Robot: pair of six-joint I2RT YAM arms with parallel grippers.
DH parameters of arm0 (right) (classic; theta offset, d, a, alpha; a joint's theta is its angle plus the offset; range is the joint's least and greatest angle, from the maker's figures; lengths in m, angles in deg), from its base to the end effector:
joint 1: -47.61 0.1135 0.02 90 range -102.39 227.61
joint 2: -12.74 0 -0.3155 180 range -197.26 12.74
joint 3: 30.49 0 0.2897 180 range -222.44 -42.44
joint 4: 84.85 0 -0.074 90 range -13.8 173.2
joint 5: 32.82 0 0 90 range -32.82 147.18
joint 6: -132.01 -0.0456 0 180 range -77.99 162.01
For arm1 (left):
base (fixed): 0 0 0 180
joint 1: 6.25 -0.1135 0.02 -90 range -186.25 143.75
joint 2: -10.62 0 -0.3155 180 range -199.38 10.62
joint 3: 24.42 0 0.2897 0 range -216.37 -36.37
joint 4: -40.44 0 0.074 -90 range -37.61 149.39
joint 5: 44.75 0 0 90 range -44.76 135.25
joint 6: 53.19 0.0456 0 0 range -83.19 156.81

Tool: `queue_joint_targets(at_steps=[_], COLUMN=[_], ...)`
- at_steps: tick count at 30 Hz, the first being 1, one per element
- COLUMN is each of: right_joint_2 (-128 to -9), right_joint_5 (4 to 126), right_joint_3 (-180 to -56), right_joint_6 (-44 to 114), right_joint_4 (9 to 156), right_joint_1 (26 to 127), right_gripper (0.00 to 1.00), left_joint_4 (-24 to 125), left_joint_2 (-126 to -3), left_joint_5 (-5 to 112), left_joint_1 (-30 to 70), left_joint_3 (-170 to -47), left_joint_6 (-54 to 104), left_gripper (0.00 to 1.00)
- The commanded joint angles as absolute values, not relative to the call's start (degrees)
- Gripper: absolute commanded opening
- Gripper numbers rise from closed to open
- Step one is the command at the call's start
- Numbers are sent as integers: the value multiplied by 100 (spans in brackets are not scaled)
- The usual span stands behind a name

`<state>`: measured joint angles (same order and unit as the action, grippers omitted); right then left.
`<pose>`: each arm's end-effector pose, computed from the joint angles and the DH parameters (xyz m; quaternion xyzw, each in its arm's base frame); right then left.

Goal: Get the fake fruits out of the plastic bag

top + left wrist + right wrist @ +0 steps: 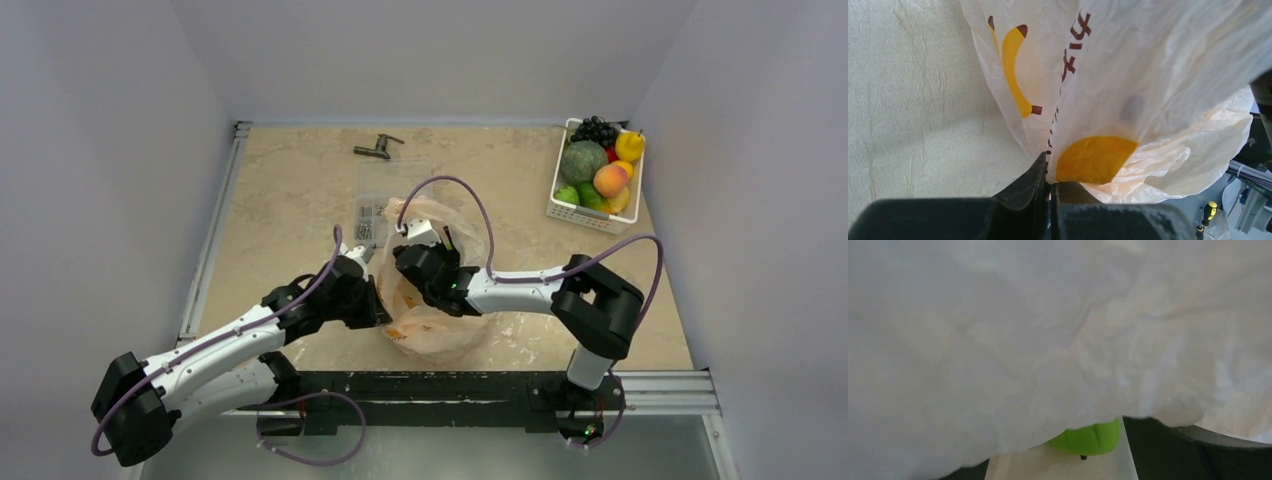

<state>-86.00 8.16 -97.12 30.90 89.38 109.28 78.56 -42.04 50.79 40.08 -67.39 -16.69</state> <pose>0.2179 0.3317 0.2075 -0.1843 0.8169 -0.0629 0.5429 0.1310 -0.1436 0.2271 -0.0409 0.9312 -0.3041 0.1970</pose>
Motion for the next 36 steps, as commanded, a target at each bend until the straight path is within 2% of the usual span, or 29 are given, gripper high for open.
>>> queue_joint_targets(at_steps=[1, 9, 15, 19, 23, 27, 31, 33, 34, 36], right_joint_2=[-8627, -9184, -9475, -9379, -9010, -8042, -7104, -6895, -6809, -6604], right_joint_5=[262, 314, 378, 916, 1694, 2843, 4534, 5349, 5643, 6072], right_joint_3=[-9758, -9768, -9905, -9888, -9824, -9403, -8849, -8786, -8767, -8685], right_joint_6=[2996, 3106, 3111, 3054, 3068, 2748, 2204, 2178, 2037, 1810], right_joint_4=[8734, 8826, 8760, 8882, 8911, 8888, 9108, 9027, 9002, 9061], right_joint_1=[10801, 10516, 10500, 10500, 10565, 10632, 10588, 10588, 10588, 10593], right_gripper=[90, 96, 92, 77, 52, 28, 17, 17, 9, 4], left_joint_4=[7726, 7678, 7644, 7588, 7508, 7629, 7776, 7812, 7814, 7781], left_joint_2=[-4222, -4304, -4344, -4469, -4581, -4573, -4607, -4651, -4677, -4724], left_joint_5=[5110, 5153, 5170, 5172, 5241, 5101, 4892, 4822, 4808, 4793], left_joint_1=[4034, 4034, 4033, 4038, 4035, 4033, 4034, 4033, 4033, 4033], left_joint_3=[-6702, -6646, -6628, -6651, -6687, -6748, -6832, -6878, -6898, -6915], left_joint_6=[-1729, -1726, -1739, -1708, -1687, -1616, -1475, -1438, -1434, -1426], left_gripper=[0, 0, 0, 0, 0, 0, 0, 0, 0, 0])
